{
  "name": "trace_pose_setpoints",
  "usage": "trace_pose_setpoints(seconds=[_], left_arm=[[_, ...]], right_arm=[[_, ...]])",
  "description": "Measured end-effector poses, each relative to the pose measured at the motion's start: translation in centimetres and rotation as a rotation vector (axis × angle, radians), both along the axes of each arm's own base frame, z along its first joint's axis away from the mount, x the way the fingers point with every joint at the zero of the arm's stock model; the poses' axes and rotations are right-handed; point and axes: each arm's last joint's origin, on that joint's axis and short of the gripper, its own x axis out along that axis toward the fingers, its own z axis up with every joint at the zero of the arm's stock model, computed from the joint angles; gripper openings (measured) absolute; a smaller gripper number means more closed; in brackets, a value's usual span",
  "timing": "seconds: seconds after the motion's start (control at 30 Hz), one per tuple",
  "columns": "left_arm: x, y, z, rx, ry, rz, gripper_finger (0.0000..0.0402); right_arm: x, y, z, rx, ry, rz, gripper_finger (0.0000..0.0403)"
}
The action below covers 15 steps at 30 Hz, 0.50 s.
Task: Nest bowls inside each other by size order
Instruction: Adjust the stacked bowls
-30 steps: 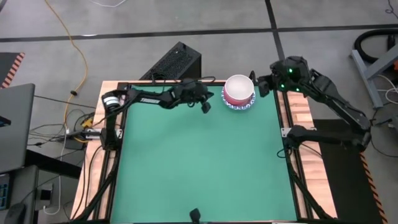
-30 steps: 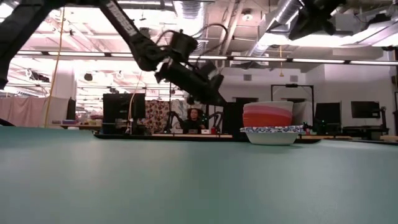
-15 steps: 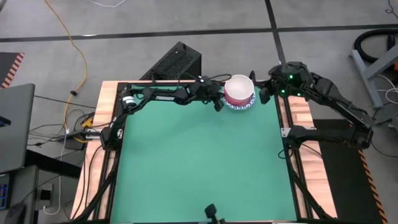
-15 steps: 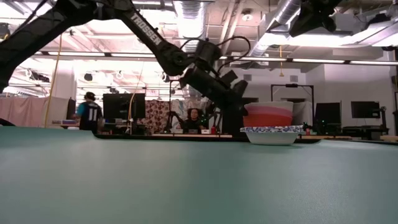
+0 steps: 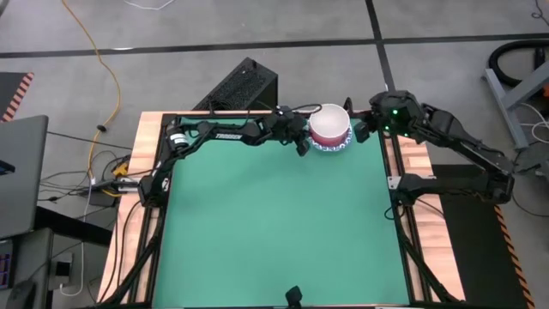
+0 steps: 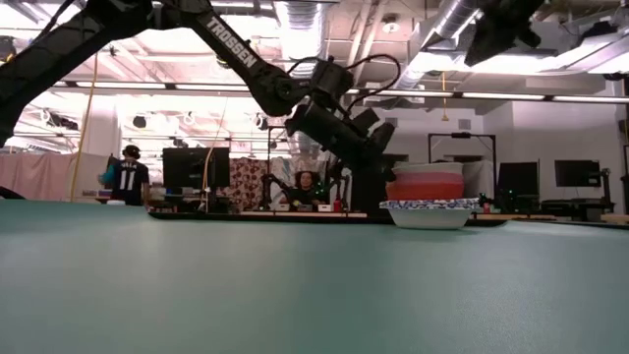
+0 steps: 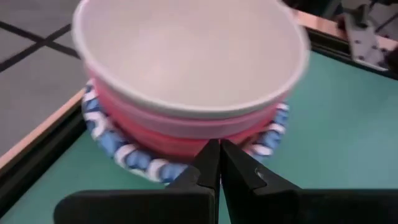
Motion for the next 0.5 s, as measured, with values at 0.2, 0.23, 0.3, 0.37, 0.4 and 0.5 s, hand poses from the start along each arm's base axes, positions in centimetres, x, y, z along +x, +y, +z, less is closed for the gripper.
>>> trace_pose_setpoints(seconds=[0.2, 0.23, 0.3, 0.37, 0.4, 0.5], left_arm=[[-0.3, -0.8, 1.8, 0.021, 0.016, -0.017, 0.0000], [-0.4, -0.8, 1.9, 0.017, 0.026, -0.017, 0.0000], [-0.8, -1.0, 2.4, 0.012, 0.051, -0.020, 0.0000], [-1.1, -1.1, 3.1, 0.012, 0.070, -0.029, 0.0000], [-1.3, -1.3, 3.5, 0.013, 0.082, -0.035, 0.0000], [-2.0, -1.7, 4.8, 0.026, 0.112, -0.052, 0.0000]], right_arm=[[1.0, -2.6, -4.8, 0.033, 0.038, -0.071, 0.0054], [0.9, -3.1, -6.0, 0.052, 0.028, -0.075, 0.0048], [0.6, -3.8, -8.1, 0.073, -0.026, -0.069, 0.0032], [0.3, -4.6, -9.5, 0.042, -0.127, -0.055, 0.0014], [0.0, -4.8, -10.4, 0.038, -0.152, -0.054, 0.0010], [-0.7, -5.3, -12.5, 0.029, -0.219, -0.055, 0.0011]])
